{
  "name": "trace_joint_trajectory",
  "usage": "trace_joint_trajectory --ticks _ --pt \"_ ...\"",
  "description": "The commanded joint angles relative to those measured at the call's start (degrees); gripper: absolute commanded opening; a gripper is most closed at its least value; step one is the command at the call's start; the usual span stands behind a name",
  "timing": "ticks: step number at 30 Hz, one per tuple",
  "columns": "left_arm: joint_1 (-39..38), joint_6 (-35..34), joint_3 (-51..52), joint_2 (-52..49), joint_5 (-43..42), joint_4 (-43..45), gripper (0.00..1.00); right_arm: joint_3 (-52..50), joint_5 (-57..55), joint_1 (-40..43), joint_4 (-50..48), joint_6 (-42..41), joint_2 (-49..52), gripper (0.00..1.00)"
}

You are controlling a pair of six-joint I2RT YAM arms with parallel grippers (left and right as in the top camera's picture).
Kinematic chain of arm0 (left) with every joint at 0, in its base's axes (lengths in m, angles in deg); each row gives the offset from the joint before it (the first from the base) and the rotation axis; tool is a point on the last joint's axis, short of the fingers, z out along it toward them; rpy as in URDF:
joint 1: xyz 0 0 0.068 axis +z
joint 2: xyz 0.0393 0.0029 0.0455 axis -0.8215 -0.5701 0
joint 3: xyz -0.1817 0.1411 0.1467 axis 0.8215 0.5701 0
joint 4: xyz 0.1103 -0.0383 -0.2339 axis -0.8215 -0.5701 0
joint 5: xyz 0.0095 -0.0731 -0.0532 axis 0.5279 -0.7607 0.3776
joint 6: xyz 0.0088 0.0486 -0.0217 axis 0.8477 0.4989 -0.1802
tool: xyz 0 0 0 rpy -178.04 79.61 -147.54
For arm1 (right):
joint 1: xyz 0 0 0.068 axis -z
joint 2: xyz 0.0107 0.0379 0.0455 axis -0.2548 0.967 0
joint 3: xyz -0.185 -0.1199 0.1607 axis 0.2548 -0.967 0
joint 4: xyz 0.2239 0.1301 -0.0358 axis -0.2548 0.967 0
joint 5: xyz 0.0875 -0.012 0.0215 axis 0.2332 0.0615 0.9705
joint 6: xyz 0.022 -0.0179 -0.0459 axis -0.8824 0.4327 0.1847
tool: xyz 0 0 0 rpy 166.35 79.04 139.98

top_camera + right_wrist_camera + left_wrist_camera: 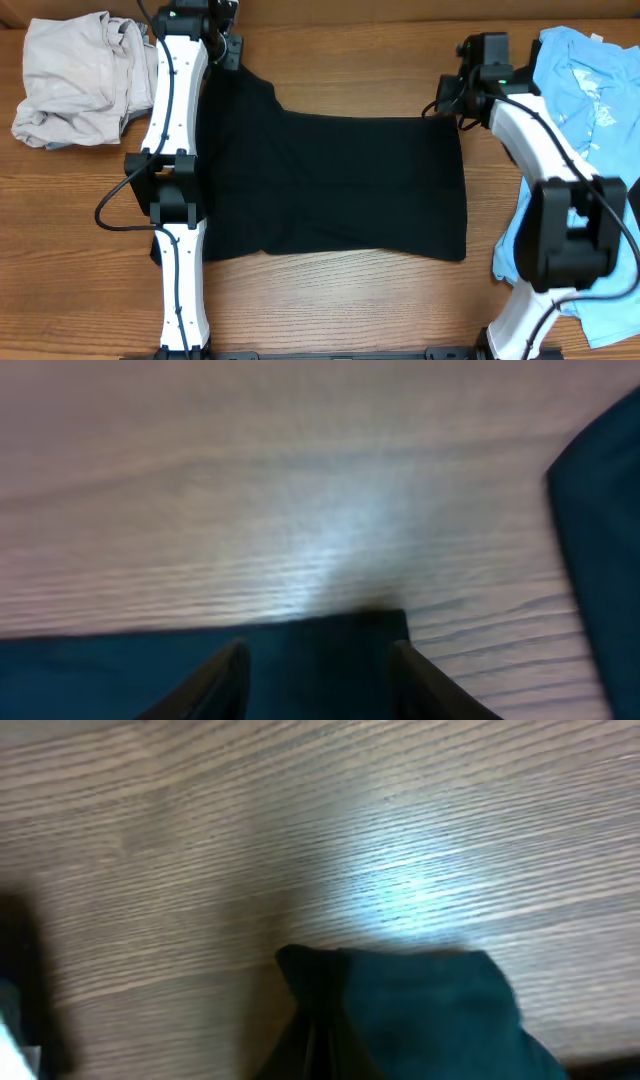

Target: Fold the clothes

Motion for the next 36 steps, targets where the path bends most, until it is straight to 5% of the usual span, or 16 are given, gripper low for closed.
trace_joint_trajectory --ticks 1,28,36 --pt "-0.2 -0.2 -3.8 -0.4 -1.3 -1.4 0.04 0.7 -0.8 0.1 -0.8 0.4 4.4 0.47" --pt "-1.1 -0.2 -4.6 -0.4 -1.7 -2.8 0.04 0.7 -6.0 1.7 -6.1 0.0 13.5 0.62" --pt "-1.2 -0.2 -4.7 -0.4 -1.7 -3.1 0.04 0.7 0.2 1.7 -5.9 0.2 13.4 0.41"
